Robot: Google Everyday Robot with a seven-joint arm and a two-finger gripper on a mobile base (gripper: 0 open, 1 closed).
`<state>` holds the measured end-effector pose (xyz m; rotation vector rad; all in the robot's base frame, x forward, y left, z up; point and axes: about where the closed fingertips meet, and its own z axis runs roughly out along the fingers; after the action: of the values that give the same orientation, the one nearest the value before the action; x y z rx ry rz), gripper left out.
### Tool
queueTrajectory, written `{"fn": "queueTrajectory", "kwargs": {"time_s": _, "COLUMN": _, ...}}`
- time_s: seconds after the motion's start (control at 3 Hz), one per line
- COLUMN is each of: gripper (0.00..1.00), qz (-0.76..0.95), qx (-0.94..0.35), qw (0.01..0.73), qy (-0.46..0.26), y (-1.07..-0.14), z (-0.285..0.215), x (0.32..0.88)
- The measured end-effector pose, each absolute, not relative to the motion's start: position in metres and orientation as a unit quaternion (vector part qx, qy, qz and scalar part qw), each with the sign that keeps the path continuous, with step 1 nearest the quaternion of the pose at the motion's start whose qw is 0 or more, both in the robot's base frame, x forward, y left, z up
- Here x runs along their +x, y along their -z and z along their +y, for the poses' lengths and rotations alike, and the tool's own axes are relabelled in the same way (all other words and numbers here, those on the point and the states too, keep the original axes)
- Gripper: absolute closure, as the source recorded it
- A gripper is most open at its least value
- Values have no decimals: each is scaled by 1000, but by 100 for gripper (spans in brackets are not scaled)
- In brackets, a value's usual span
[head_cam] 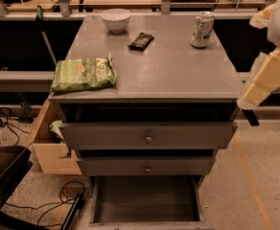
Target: Move 7up can near green jalapeno chip bag
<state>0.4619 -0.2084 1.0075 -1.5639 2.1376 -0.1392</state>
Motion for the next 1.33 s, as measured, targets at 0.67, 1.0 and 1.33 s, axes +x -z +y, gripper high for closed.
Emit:
{"fn": "queueTrajectory", "kwargs": {"time_s": 0.67, "gripper": 0, "qz": 776, "qx": -478, "qw": 409, "qy": -50, "y": -988, "z": -210, "x": 522}}
{"fn": "queueTrajectory", "kwargs": {"time_s": 1.0, "gripper": 0, "qz": 731, "qx": -458, "qw": 502, "qy": -68, "y": -989, "z": -209, "x": 555}}
{"fn": "queueTrajectory", "kwargs": {"time_s": 1.33, "gripper": 0, "qz": 695, "qx": -429, "qw": 576, "qy": -33, "y": -1014, "z": -217, "x": 587}}
